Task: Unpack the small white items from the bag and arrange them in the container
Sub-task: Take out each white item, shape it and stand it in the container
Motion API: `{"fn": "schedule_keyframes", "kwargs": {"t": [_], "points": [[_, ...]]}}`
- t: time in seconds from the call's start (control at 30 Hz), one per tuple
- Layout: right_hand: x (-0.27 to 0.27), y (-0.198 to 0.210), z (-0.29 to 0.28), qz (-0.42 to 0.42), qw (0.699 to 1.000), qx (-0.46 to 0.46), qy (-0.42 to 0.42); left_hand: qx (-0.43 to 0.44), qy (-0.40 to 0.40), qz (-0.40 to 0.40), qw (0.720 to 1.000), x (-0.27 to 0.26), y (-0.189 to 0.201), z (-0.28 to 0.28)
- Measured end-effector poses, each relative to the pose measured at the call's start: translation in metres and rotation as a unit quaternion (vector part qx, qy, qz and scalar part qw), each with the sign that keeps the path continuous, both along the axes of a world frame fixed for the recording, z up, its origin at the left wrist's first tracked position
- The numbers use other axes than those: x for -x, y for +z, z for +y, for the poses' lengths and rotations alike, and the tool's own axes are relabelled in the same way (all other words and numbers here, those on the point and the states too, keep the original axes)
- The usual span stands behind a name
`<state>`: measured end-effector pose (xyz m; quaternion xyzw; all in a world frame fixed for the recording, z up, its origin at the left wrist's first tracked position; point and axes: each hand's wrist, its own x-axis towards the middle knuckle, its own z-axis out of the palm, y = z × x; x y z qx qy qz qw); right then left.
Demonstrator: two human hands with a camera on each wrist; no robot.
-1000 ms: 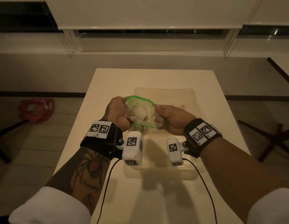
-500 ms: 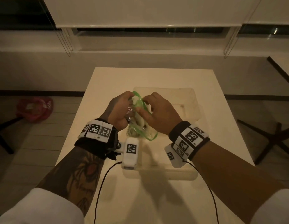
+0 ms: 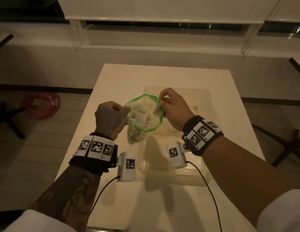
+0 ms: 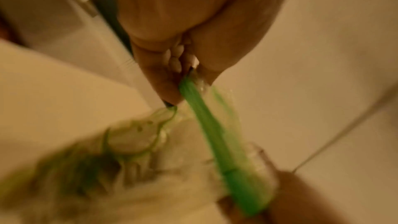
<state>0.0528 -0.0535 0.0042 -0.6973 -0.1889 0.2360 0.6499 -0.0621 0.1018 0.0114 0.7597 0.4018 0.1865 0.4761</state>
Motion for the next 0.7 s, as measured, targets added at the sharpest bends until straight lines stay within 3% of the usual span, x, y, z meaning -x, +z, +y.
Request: {"fn": "schedule_keyframes", "kwargs": {"t": [0.07,0.13,0.2,0.27,0.33,0.37,0.4,0.43,0.5,0.7], "points": [[-0.001,-0.004,0.001,-0.121,0.989,0.077,0.025,0.199,0.044,-0.075,0.976,0.003,0.002,0.003],[0.003,-0.009,0.004,-0.205,0.966,0.149,0.05,0.363,0.046,-0.135,0.921,0.004,0.006,0.005],[0.009,-0.017,0.008,-0.242,0.949,0.188,0.068,0.447,0.051,-0.153,0.88,0.006,0.006,0.006],[0.015,-0.025,0.013,-0.265,0.935,0.223,0.082,0.448,0.076,-0.149,0.878,0.007,0.003,0.007],[0.017,-0.031,0.016,-0.271,0.923,0.255,0.095,0.317,0.074,-0.126,0.937,0.011,-0.001,0.007],[0.018,-0.032,0.017,-0.27,0.917,0.275,0.105,0.201,0.03,-0.093,0.975,0.014,-0.003,0.008],[0.019,-0.033,0.017,-0.271,0.907,0.3,0.121,0.073,-0.045,-0.053,0.995,0.017,-0.005,0.008],[0.019,-0.036,0.017,-0.269,0.895,0.326,0.14,-0.028,-0.124,-0.014,0.992,0.02,-0.006,0.007],[0.02,-0.042,0.018,-0.257,0.878,0.367,0.166,-0.125,-0.22,0.059,0.966,0.023,-0.013,0.009],[0.032,-0.047,0.021,-0.285,0.842,0.406,0.213,-0.3,-0.213,0.166,0.915,0.023,-0.027,0.011]]}}
